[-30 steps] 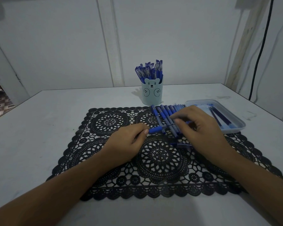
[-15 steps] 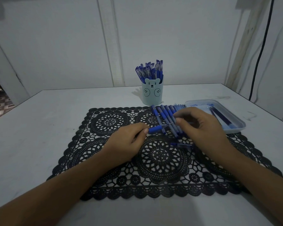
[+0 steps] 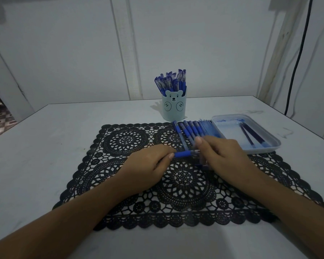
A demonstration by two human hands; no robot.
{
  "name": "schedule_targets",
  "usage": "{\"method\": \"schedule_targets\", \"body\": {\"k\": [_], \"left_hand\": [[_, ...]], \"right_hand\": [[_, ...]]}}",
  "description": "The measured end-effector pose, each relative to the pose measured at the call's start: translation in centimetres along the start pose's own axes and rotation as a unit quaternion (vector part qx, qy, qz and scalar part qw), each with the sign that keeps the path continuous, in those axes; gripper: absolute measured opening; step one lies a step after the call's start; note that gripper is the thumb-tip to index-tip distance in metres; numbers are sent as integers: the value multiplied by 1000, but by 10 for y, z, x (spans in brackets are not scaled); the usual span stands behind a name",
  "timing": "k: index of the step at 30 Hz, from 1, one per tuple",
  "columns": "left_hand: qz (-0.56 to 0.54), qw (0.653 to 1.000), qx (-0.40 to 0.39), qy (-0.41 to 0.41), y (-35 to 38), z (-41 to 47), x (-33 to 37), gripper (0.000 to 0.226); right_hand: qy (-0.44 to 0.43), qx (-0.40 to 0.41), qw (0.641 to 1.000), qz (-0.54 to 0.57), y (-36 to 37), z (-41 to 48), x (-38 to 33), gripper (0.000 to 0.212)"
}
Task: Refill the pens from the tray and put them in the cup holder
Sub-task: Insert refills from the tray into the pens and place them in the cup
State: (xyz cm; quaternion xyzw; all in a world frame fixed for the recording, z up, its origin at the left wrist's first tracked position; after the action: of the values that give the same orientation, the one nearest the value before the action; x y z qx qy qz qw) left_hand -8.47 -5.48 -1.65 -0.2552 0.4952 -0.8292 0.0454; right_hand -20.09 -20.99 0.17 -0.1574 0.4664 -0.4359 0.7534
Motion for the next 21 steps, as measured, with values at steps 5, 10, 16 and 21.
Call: {"method": "schedule_targets", "body": {"k": [5, 10, 16, 21], "left_hand": [[-21, 999, 21, -18, -1, 1, -2, 31], [-20, 1000, 11, -16, -1, 1, -1, 31], [-7, 1000, -9, -7, -1, 1, 1, 32], [4, 1000, -3, 4, -1, 1, 2, 32]], "right_hand": [[3, -61, 998, -8, 0, 2, 7, 13], [-5, -33, 999, 0, -4, 3, 6, 21], [12, -48, 999, 9, -3, 3, 9, 27], [7, -69, 998, 11, -2, 2, 9, 28]]}}
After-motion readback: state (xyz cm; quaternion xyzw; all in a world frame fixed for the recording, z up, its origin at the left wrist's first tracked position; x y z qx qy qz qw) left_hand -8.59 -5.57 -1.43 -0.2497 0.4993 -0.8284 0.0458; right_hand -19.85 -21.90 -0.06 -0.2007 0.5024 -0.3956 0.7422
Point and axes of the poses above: each hand's wrist, its own z-axis towards the middle knuckle, its own y-axis out of the palm, x = y × z, the point moved 1 cm from there along z, towards the middle knuckle, and after that the axes turned 6 degrees about -y, right-handed, at the moved point
